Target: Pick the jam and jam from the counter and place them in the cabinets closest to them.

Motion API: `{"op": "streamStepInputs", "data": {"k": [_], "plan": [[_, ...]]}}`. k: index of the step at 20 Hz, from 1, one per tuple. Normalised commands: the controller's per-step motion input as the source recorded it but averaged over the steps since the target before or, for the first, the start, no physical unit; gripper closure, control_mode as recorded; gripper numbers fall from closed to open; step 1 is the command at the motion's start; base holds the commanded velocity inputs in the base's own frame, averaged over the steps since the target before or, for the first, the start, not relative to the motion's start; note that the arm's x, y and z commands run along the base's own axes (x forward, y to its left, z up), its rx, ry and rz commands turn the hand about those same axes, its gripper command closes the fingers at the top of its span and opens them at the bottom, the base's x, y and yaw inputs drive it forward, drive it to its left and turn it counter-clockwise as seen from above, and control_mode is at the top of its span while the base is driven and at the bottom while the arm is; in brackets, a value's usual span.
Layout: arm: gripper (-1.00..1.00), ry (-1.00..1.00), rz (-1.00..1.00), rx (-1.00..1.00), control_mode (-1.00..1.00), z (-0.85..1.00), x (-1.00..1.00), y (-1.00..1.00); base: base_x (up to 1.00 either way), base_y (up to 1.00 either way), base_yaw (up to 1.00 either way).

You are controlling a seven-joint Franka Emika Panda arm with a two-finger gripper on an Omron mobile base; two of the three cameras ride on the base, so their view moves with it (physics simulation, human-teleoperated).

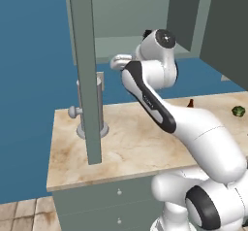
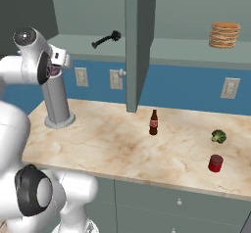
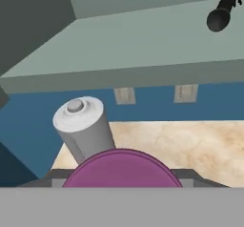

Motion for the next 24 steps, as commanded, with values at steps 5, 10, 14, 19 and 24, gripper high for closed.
{"op": "streamStepInputs", "data": {"k": [5,10,14,19,24], "plan": [[1.00,0.00,0.00,0.04,-1.00,0.56,0.35,-0.06,0.00,0.00,0.00],[1.00,0.00,0.00,0.00,-1.00,0.51,0.35,-0.03,0.00,0.00,0.00],[1.00,-0.01,0.00,0.00,-1.00,0.19,0.24,0.00,0.00,0.00,0.00],[1.00,-0.02,0.00,0.00,-1.00,0.09,0.16,0.00,0.00,0.00,0.00],[1.00,-0.01,0.00,0.00,-1.00,0.01,0.00,0.00,0.00,0.00,0.00]]}}
